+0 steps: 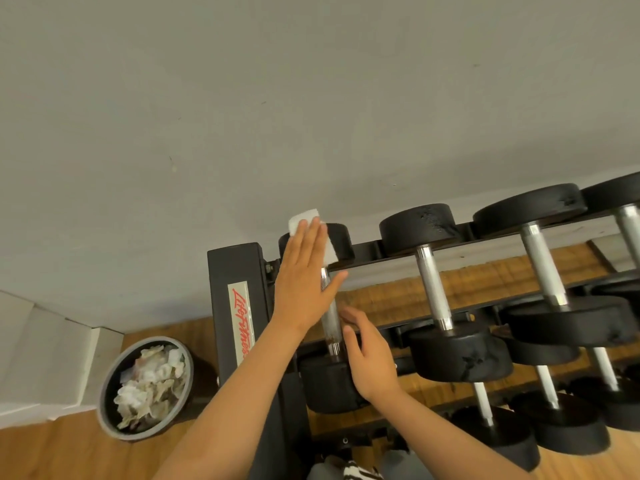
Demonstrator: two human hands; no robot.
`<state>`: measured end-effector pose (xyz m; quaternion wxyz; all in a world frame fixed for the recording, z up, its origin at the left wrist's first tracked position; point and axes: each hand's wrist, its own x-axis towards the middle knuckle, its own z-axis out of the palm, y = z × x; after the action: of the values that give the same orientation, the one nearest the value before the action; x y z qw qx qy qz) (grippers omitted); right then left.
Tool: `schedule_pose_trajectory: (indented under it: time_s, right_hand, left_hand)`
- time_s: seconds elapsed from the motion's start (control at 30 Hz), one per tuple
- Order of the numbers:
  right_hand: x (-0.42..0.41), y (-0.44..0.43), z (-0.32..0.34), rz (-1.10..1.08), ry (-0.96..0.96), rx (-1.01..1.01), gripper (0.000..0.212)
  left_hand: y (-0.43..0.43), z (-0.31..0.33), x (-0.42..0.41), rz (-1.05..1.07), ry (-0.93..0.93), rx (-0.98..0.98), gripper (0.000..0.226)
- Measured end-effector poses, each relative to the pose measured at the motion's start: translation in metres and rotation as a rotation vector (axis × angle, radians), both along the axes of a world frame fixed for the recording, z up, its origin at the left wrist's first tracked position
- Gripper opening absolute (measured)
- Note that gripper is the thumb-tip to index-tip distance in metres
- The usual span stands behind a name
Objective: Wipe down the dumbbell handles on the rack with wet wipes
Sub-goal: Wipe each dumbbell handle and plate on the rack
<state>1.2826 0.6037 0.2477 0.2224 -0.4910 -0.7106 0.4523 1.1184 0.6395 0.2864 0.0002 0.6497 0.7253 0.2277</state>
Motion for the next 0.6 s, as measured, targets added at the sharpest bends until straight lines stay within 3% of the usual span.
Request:
schedule_pose_trajectory:
  time_s: [0.13,0.2,0.3,0.6]
  right_hand:
    - [0.000,0.000,0.000,-0.006,0.015,-0.007,0.036]
    - [0.000,0.001,-0.001,-0.005,0.008,-0.007,0.036]
    - [0.001,0.001,-0.001,0.001,0.026,-0.012,0.036]
    - [0.001,0.001,0.000,-0.003,0.020,-0.028,0.037]
  left_hand:
    - [-0.008,-0.001,0.007,0.243,-0.776,0.022,0.111]
    - [-0.008,-0.005,0.004,0.293,-1.006,0.010,0.118]
    - [-0.006,-0.017,-0.011,0.334,-1.117,-0.048,0.115]
    - [-0.016,-0.023,-0.004,0.361,-1.195,-0.062,0.106]
